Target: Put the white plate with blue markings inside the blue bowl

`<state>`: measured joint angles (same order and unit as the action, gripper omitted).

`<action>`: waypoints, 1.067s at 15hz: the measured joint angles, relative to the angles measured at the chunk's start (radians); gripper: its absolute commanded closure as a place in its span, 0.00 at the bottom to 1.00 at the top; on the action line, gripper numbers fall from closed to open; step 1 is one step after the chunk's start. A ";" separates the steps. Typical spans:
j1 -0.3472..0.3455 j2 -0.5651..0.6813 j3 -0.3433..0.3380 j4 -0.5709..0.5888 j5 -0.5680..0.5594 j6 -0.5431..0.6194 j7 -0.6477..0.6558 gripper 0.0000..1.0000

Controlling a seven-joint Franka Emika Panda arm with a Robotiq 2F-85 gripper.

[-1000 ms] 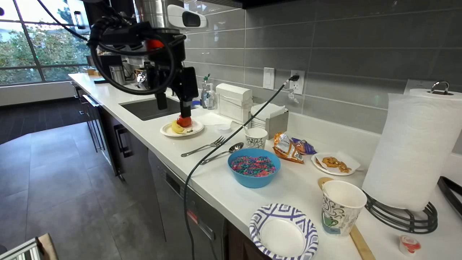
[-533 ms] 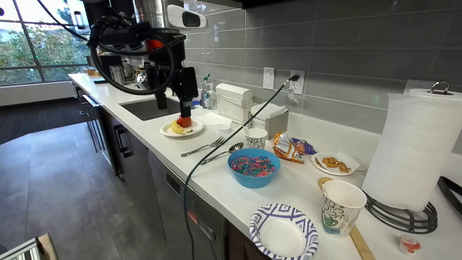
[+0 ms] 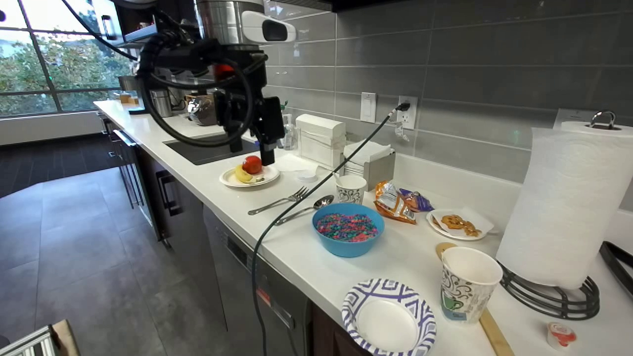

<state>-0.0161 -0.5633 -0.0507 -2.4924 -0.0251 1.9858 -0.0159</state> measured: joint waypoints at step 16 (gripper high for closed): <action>-0.182 0.282 -0.274 -0.146 0.178 0.397 -0.030 0.00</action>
<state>-0.1982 -0.2815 -0.3251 -2.6381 0.1531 2.3826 -0.0459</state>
